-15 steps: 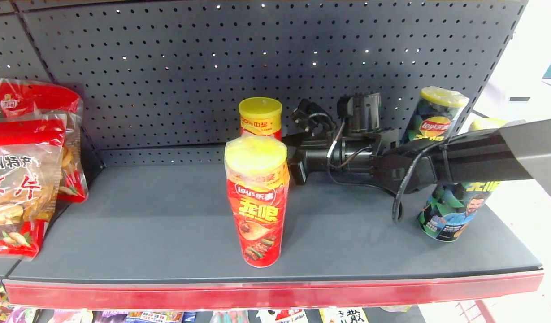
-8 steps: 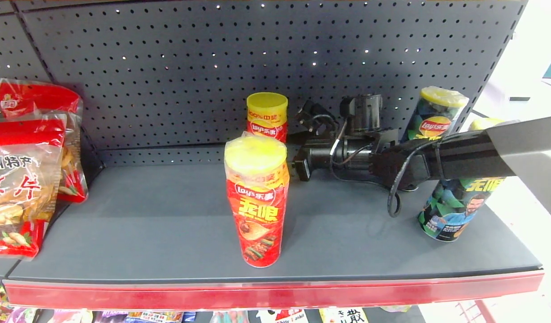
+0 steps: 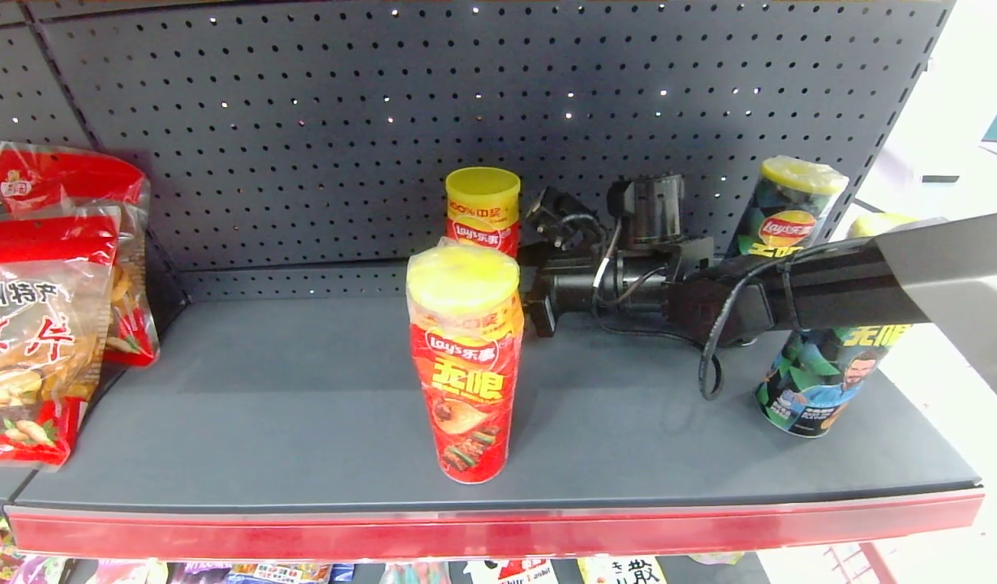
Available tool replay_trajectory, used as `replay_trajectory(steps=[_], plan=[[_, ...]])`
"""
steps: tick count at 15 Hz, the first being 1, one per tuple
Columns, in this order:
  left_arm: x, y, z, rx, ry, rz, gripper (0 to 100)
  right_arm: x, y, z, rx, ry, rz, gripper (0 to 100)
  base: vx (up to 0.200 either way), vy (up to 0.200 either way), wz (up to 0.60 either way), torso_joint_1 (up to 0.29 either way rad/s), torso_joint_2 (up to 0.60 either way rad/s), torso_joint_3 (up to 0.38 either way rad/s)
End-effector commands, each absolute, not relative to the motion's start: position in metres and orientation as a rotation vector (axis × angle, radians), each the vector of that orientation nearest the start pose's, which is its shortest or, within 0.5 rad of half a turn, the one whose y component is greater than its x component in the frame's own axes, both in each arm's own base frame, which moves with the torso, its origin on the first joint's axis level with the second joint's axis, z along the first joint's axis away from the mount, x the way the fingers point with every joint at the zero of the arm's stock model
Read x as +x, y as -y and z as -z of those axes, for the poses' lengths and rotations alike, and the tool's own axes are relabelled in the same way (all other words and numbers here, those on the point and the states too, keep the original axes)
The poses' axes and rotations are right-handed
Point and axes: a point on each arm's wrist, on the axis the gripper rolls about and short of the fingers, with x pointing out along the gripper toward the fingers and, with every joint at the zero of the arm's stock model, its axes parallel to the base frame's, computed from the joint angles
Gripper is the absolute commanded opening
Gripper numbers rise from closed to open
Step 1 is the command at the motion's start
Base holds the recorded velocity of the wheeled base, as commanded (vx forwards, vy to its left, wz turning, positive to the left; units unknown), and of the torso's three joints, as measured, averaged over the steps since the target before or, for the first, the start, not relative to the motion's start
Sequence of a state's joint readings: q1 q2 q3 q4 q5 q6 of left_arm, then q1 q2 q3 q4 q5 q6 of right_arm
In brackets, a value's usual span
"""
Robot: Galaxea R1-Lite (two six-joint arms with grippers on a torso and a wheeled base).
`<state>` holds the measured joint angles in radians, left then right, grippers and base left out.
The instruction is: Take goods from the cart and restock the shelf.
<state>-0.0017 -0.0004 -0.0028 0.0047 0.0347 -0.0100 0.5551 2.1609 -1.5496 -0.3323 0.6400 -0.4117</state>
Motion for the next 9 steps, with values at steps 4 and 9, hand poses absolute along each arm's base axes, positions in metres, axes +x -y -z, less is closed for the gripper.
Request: replay_trajectory(steps=[4, 9], plan=[[-0.0230, -0.0008, -0.0759, -0.011, -0.001, -0.034, 100, 0.3696, -0.2525, -0.1847, -0.346, -0.042, -1.246, 100, 0.000, 0.000, 0.00, 0.000, 0.00, 0.000], [-0.0230, -0.0008, -0.0759, -0.011, -0.001, -0.034, 100, 0.3704, -0.2511, -0.1857, -0.337, -0.037, -1.266, 0, 0.000, 0.000, 0.00, 0.000, 0.00, 0.000]])
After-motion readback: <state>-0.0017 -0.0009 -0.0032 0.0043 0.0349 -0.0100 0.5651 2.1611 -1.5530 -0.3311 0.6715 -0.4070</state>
